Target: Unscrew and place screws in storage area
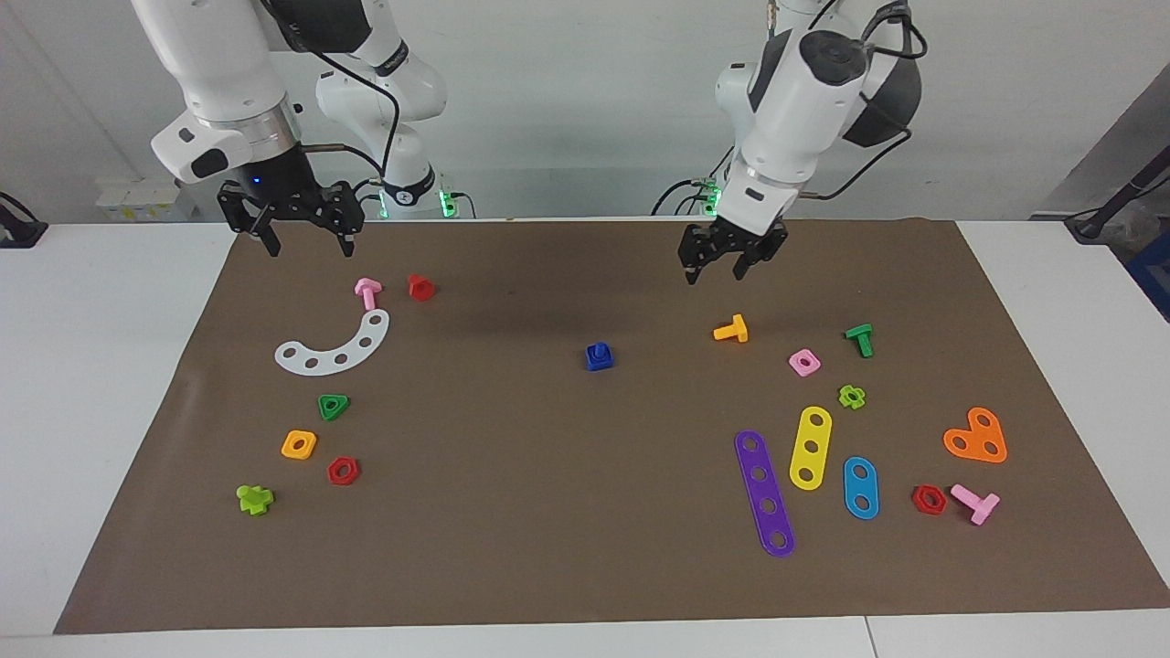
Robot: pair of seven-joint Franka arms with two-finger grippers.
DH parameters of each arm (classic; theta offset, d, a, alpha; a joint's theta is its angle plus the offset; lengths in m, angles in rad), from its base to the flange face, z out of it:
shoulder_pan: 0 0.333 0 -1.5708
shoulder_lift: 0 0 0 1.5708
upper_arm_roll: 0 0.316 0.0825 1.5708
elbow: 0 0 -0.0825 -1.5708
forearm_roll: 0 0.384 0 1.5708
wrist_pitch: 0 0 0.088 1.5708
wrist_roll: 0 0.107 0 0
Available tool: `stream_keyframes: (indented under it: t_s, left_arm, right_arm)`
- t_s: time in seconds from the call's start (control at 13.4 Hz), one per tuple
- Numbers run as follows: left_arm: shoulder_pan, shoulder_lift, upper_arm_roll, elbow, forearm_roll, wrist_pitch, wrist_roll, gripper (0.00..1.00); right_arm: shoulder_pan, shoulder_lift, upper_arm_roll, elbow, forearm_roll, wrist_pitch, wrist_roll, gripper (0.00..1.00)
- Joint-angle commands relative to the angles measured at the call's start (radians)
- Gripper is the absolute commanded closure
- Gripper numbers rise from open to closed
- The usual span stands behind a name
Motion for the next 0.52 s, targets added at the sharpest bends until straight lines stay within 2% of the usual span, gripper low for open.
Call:
stream_keyframes:
  t_s: [0.0,0.15,0.45]
  left_arm:
    - [-0.083,0.069,0.017,-0.019,-0.014,0.118,-0.091,0.20]
    - [-0.122,0.078,0.017,-0.082,-0.011,0.215,-0.094,0.20]
    - [-0.204,0.216,0.020,-0.079,0.067,0.319,-0.112,0.20]
  right_arm:
    - [-0.007,-0.024,0.005,-0.022,0.001,-0.006,-0.015,0.00]
    - [-0.007,-0.024,0.005,-0.022,0.001,-0.006,-0.015,0.00]
    - [-0.007,-0.024,0.005,-0.022,0.003,-0.006,-0.015,0.00]
